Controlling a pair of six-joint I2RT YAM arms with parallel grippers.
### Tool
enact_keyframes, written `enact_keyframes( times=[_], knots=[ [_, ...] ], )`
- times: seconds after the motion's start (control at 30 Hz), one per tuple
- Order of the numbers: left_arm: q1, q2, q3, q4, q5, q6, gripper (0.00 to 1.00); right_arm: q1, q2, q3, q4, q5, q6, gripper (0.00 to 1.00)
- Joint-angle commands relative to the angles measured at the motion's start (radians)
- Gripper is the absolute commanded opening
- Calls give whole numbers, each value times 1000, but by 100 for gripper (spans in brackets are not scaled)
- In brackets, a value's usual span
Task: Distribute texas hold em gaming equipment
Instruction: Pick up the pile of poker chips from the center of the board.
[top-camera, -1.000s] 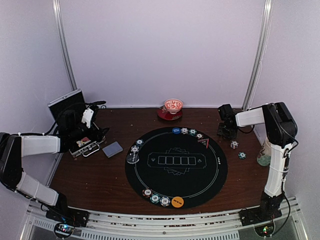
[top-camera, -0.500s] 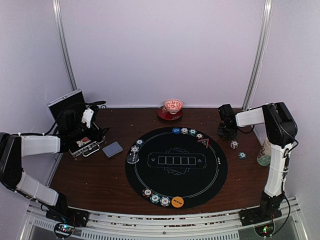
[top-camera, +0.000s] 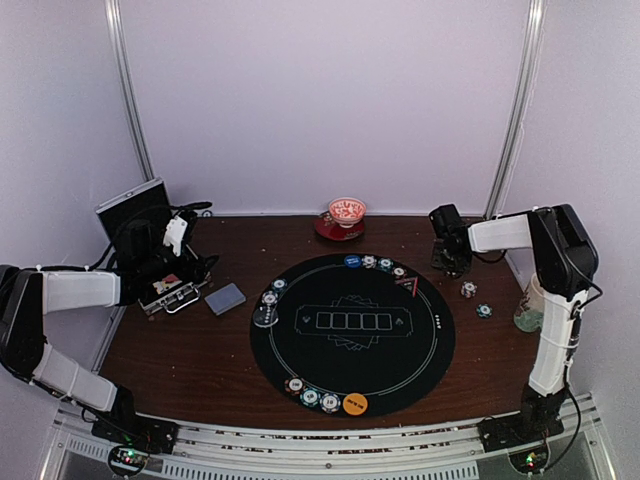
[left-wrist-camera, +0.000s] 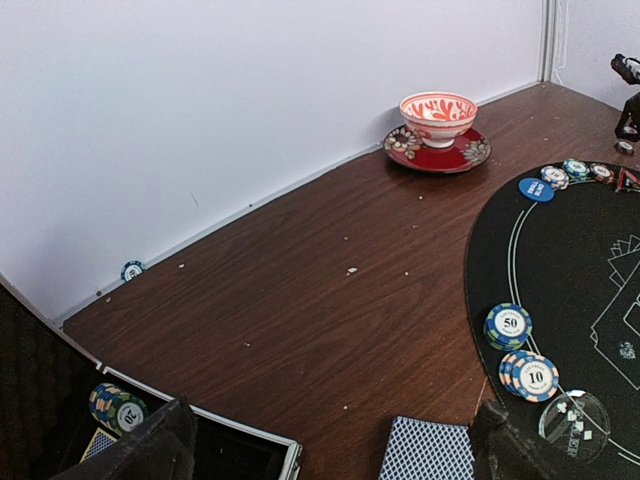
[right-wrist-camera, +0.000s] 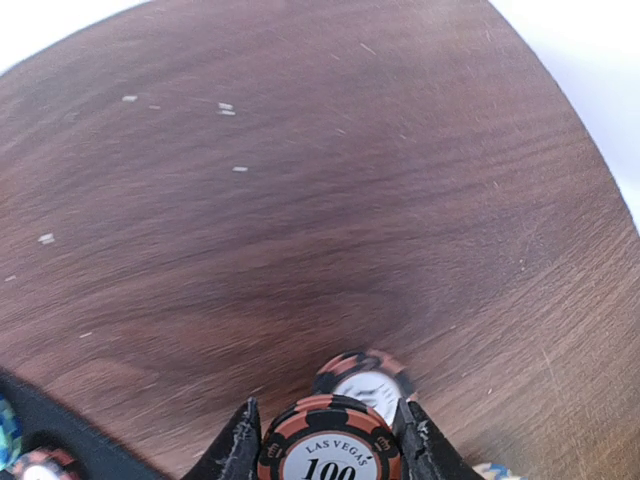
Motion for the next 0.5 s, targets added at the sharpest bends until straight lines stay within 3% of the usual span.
enact_keyframes(
  times=[0.0,0.3,0.47],
  knots=[
    [2,10,29,24,1,4,98,49,-64,17,-12,69,-25,28],
    [1,9,29,25,-3,4,98,265,-101,84,24,77,-126,28],
    [2,8,29,25,-3,5,98,411,-39,221,22,19,-140,28]
  ],
)
